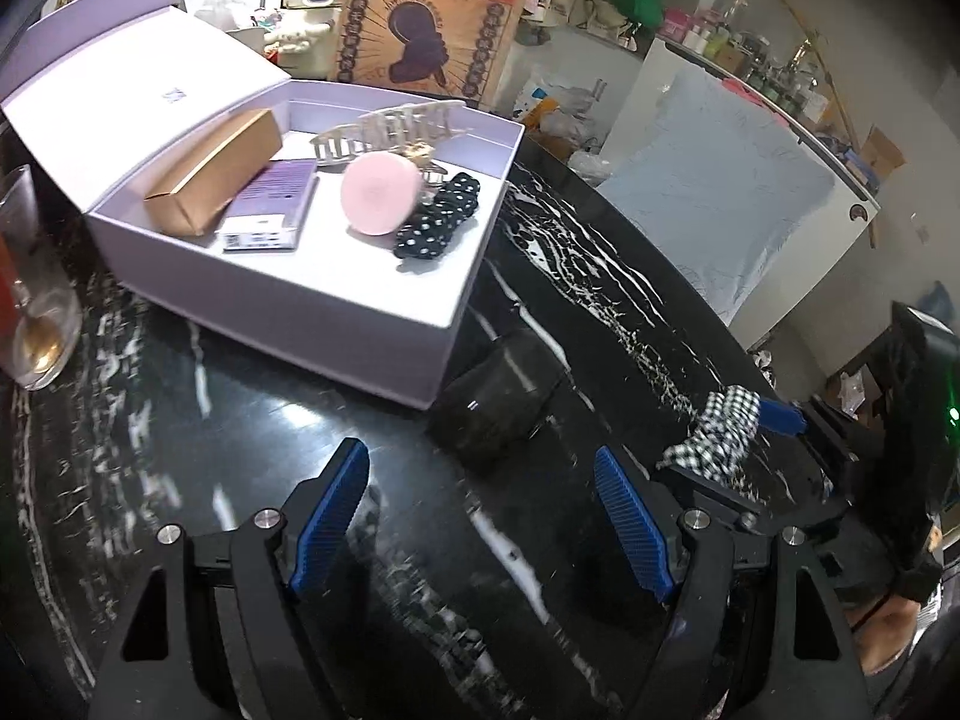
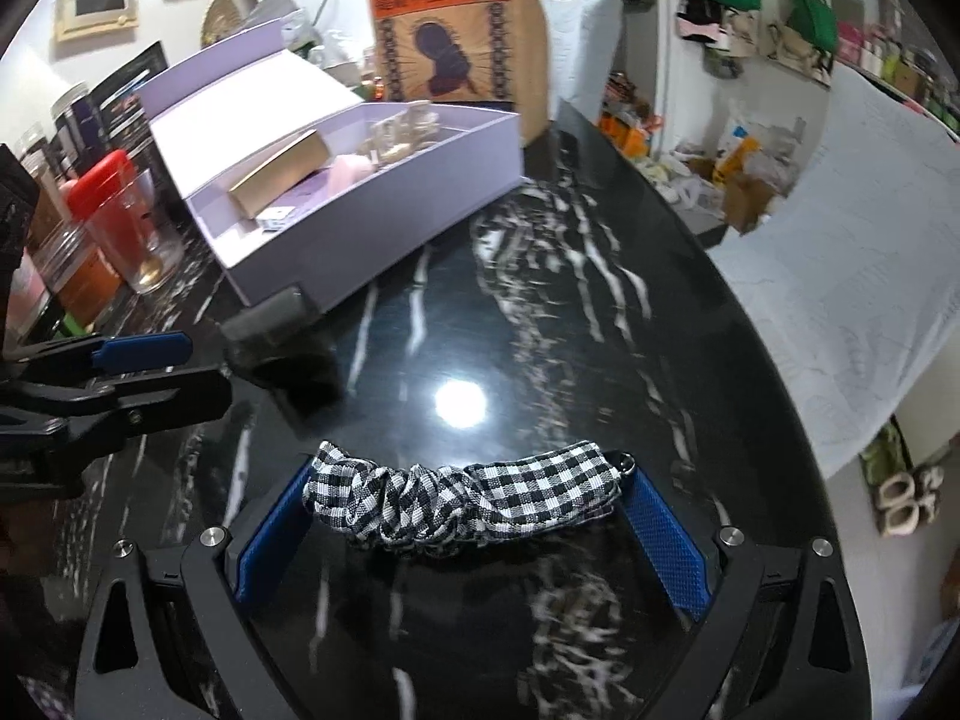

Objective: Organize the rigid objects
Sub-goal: 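Grasp the dark translucent cylinder with the left tool while the right tool holds the scrunchie, then carry the dark cylinder and gingham scrunchie over the lavender box with both tools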

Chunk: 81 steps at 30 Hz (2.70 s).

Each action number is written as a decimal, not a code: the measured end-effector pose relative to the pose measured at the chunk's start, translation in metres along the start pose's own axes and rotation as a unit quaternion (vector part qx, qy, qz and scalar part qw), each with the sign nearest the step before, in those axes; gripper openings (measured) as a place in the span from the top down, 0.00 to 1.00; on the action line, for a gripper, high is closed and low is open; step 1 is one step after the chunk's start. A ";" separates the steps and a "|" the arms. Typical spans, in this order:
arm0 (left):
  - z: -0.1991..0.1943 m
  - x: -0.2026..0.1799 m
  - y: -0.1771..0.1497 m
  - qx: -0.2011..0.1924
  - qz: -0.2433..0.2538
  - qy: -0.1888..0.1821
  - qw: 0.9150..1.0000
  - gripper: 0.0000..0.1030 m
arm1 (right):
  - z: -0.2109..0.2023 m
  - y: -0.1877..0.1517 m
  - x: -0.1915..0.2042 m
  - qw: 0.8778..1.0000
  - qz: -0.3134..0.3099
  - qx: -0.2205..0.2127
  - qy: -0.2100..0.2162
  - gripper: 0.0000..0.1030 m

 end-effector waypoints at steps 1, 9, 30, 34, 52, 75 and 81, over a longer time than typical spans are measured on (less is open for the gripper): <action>0.003 -0.001 0.002 0.000 -0.004 0.004 1.000 0.25 | -0.001 -0.001 -0.003 1.000 0.003 0.000 0.000 0.04; 0.026 0.000 0.008 0.007 -0.052 0.015 0.999 0.25 | -0.005 -0.004 -0.022 0.999 0.039 -0.001 0.009 0.04; 0.015 -0.003 0.001 -0.012 -0.052 -0.010 0.999 0.51 | -0.008 -0.009 -0.026 0.999 0.044 -0.001 0.009 0.04; 0.007 0.002 -0.010 -0.008 -0.056 -0.010 0.998 0.51 | -0.008 -0.010 -0.017 0.999 0.034 0.001 0.014 0.04; -0.030 0.041 -0.053 -0.006 -0.061 -0.003 0.998 0.51 | -0.005 -0.018 0.044 0.998 -0.027 0.013 0.058 0.04; -0.008 0.028 -0.044 -0.003 0.006 0.022 1.000 0.43 | 0.001 -0.021 0.044 0.998 -0.021 0.027 0.054 0.04; -0.011 0.032 -0.044 -0.016 -0.010 0.014 1.000 0.45 | 0.002 -0.022 0.043 0.998 -0.021 0.027 0.054 0.04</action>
Point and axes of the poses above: each gripper's, at about its wrist camera, not at the fingertips, and z roughly the way its jaws point, x to its left, y to its top, the point moved 10 cm from there along z, roughly the way its jaws point, and after that the axes turned 3 degrees about x, right-handed, at the moved point
